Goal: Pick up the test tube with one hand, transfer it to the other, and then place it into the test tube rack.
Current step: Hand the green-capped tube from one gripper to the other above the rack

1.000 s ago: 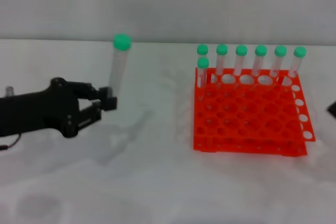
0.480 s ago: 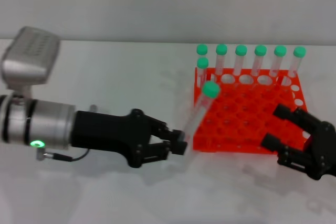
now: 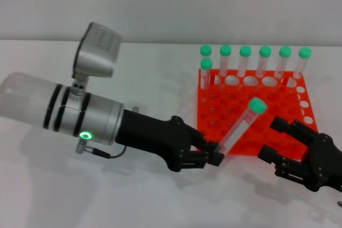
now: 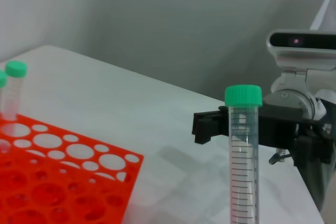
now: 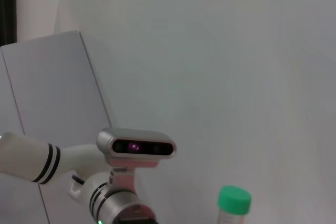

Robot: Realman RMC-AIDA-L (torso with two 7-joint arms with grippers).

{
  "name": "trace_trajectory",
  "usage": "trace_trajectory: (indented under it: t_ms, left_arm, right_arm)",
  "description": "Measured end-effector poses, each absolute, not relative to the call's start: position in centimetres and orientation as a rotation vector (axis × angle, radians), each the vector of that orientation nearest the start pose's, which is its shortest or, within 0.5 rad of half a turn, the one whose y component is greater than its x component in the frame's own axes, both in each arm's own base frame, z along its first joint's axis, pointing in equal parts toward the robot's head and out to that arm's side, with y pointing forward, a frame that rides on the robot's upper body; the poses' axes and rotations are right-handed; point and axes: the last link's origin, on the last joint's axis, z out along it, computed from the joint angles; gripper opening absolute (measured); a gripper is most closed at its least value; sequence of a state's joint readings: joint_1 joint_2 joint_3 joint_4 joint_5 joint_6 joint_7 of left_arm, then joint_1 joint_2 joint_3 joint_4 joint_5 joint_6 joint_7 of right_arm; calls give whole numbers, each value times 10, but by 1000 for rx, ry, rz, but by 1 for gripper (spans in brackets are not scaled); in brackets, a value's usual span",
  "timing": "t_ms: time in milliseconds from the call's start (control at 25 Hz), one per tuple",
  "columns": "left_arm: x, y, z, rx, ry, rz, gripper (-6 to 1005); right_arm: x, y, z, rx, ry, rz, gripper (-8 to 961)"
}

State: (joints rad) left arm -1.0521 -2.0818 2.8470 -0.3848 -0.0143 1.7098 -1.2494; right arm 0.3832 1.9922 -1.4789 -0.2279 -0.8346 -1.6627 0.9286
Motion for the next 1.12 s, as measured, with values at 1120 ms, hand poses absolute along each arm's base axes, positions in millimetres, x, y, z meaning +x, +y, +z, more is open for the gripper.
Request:
trace_trajectory:
  t_ms: [1120]
  left_arm:
    - [-171,354,-71,-3209,-491,-496,183]
  right_arm:
    - [263,278,-30,-2427,602,1296,600]
